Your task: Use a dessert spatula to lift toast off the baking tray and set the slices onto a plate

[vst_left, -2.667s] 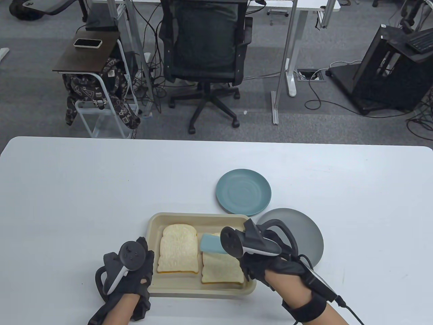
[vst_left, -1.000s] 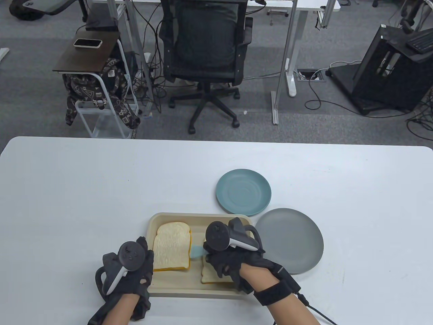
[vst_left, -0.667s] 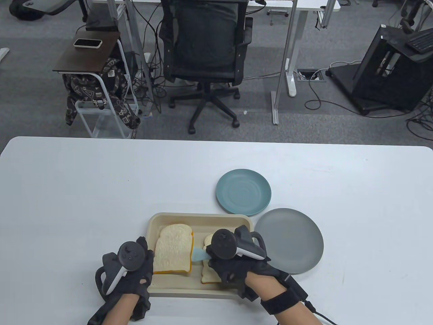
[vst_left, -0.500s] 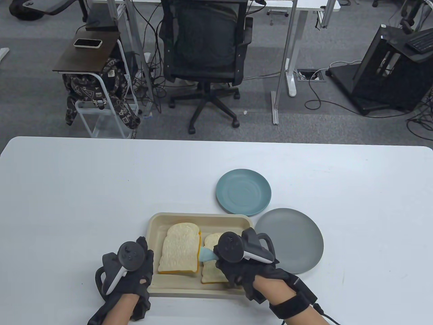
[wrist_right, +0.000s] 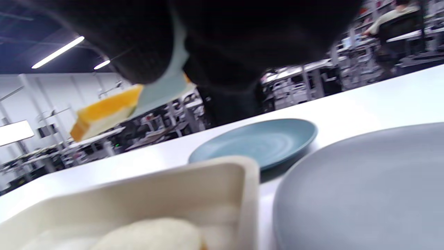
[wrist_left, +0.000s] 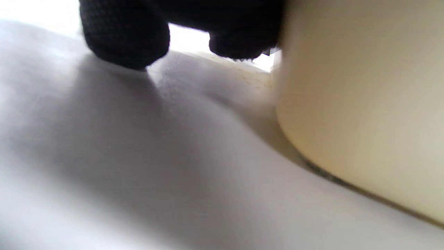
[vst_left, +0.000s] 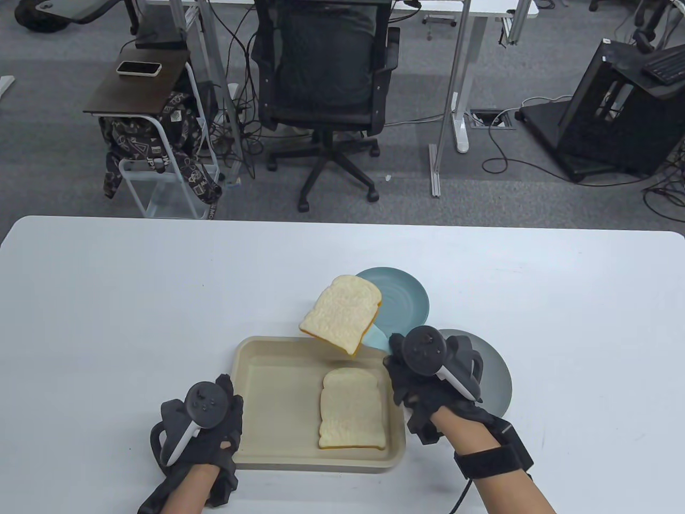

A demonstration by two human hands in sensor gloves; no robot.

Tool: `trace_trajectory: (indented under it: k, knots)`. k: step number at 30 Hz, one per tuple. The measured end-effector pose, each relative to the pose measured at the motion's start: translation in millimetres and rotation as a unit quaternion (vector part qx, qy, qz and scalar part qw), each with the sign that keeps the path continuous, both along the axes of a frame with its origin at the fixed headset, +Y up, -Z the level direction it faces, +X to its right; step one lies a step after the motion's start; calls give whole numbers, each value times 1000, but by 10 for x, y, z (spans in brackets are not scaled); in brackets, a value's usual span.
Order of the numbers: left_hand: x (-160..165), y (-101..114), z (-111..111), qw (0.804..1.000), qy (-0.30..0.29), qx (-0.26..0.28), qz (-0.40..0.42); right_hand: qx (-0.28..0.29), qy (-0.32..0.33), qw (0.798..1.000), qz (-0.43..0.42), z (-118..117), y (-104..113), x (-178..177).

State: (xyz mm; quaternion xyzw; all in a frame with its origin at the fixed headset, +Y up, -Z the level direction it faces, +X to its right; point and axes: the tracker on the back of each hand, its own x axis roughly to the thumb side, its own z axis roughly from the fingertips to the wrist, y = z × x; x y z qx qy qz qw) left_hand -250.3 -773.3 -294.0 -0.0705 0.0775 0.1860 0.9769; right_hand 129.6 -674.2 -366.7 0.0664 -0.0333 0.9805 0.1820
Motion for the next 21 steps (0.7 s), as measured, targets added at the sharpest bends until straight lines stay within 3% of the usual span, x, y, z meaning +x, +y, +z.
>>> trace_trajectory:
  k: [10,21]
  knots:
    - [-5,1,-5,1000,-1,-2,3,-15,-112,993,18,-394,-184,254]
    - [-8,0,-7,1000,-1,-2,4,-62,-143,986,52,-656,-349,222]
